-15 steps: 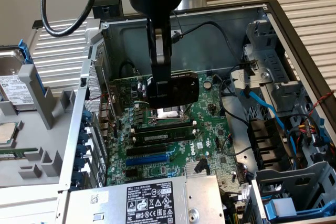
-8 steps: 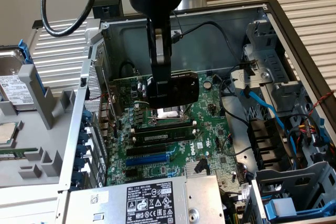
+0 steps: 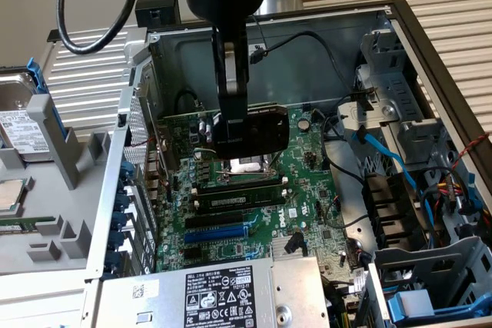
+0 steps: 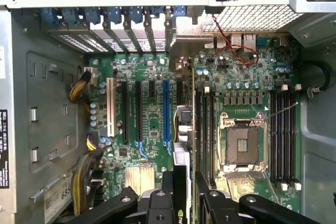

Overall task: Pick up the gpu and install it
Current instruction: 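Insert the gpu into the slot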

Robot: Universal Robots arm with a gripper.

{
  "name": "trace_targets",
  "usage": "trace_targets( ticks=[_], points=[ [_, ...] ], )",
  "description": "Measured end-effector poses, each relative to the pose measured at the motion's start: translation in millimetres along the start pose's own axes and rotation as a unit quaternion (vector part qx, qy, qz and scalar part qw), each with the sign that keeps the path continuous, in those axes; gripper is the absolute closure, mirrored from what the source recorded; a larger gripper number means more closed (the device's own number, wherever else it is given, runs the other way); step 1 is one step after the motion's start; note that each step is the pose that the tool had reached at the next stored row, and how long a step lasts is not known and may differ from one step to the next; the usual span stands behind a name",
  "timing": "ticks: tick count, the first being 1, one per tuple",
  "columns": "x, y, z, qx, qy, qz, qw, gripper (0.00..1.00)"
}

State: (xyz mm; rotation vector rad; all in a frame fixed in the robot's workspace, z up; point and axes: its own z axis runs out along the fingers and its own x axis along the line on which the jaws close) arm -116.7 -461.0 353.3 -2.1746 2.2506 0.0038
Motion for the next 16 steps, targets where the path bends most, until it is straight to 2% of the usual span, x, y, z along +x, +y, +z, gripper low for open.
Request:
trace_targets(
  ticks=[10,16],
  points=[
    [0.2,2.6,0.7,-0.0001,0.0002,0.0,1.0,0.73],
    [1.4,3.9,5.6,0.0,0.0003,0.0,1.0,0.73]
  ],
)
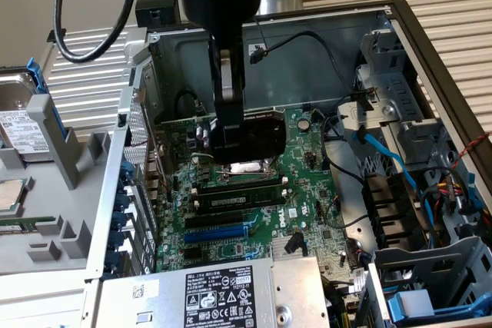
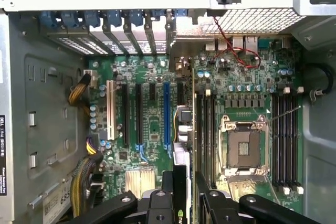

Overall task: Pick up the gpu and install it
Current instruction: 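Insert the gpu into the slot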

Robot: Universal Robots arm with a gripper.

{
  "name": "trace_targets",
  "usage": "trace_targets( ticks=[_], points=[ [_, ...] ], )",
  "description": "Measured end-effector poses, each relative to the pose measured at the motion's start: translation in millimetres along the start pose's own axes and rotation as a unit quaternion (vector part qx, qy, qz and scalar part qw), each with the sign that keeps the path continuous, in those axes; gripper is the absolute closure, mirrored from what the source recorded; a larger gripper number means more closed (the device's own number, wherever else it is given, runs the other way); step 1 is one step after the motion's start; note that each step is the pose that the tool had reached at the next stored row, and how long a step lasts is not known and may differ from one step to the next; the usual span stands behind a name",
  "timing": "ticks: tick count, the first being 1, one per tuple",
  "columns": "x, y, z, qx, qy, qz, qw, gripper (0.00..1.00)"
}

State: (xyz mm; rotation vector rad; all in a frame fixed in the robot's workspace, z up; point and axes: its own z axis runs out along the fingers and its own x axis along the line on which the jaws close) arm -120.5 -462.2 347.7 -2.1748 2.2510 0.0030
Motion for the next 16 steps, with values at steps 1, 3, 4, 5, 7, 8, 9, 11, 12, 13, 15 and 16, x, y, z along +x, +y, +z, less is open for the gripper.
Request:
trace_targets(
  ticks=[1,3,4,5,7,8,9,11,12,13,15,16],
  points=[
    [0.6,0.3,0.9,0.0,0.0001,0.0,1.0,0.73],
    [2.4,1.4,3.1,0.0,0.0004,0.0,1.0,0.73],
    [3.4,2.0,3.7,0.0,0.0004,0.0,1.0,0.73],
    [4.2,2.5,4.4,0.0,0.0005,0.0,1.0,0.73],
    [5.8,3.3,5.8,0.0,0.0006,0.0,1.0,0.73],
    [6.8,3.9,7.0,0.0001,0.001,0.0,1.0,0.73],
    [7.0,4.2,7.8,0.0001,0.0016,0.0,1.0,0.73],
    [7.1,5.0,9.8,0.0001,0.0039,0.0,1.0,0.73],
    [7.1,5.4,10.8,0.0002,0.0053,0.0,1.0,0.73],
    [7.1,5.7,11.9,0.0003,0.0069,0.0,1.0,0.73],
    [7.2,6.8,14.4,0.0003,0.0096,0.0,1.0,0.73],
    [7.2,7.4,16.0,0.0003,0.01,0.0,0.9999,0.73]
  ],
)
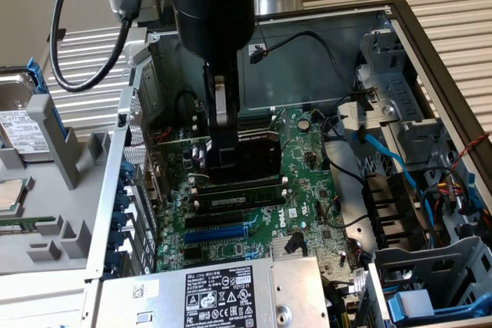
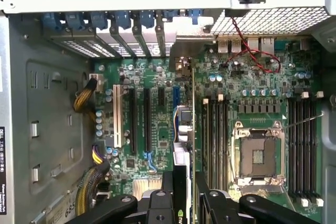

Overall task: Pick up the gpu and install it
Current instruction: 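Insert the gpu into the slot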

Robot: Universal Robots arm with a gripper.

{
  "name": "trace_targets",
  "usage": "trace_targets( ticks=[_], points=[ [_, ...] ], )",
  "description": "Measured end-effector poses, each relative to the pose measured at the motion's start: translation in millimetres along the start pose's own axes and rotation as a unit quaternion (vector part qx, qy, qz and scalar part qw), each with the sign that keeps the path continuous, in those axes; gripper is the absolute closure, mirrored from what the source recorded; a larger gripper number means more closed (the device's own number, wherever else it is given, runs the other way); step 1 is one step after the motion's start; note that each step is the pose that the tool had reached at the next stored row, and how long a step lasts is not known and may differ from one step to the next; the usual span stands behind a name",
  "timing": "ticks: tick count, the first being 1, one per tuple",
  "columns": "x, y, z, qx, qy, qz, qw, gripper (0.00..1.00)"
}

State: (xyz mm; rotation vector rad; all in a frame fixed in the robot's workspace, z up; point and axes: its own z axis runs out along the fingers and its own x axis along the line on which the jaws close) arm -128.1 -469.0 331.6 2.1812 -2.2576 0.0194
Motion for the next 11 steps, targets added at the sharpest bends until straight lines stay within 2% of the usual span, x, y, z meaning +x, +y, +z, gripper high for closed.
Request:
trace_targets(
  ticks=[11],
  points=[
    [0.1,3.9,6.4,0.0001,0.0025,0.0,1.0,0.73]
  ],
)
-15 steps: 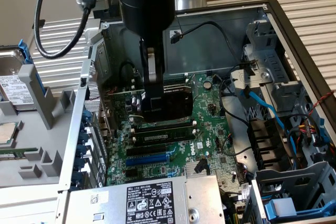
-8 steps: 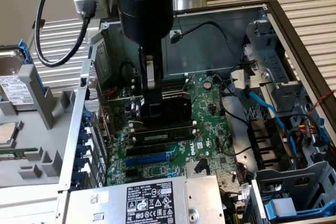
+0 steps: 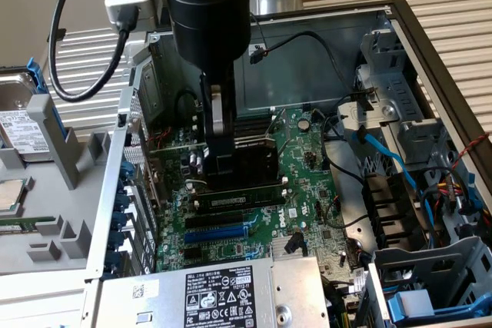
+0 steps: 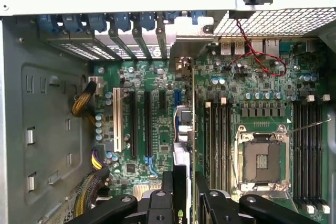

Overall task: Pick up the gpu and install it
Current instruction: 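Insert the gpu into the slot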

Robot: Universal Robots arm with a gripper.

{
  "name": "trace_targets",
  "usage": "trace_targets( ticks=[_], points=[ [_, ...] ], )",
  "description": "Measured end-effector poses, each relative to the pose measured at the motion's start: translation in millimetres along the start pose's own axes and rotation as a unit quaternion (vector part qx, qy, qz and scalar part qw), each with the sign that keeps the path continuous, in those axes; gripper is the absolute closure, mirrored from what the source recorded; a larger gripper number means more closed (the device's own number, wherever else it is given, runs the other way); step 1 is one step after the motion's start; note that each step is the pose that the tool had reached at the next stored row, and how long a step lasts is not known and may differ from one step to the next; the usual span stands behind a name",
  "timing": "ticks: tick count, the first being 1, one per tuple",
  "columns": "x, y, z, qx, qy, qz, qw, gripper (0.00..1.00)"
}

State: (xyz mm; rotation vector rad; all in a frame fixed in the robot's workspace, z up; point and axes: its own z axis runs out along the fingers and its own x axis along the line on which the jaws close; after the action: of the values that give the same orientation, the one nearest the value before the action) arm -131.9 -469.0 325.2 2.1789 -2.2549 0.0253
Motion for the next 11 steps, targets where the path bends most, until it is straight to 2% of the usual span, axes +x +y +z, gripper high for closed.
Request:
trace_targets(
  ticks=[5,11],
  points=[
    [0.3,0.4,1.6,0.0001,0.0016,0.0,1.0,0.73],
    [0.3,1.0,9.0,0.0001,0.0045,0.0,1.0,0.73]
  ],
)
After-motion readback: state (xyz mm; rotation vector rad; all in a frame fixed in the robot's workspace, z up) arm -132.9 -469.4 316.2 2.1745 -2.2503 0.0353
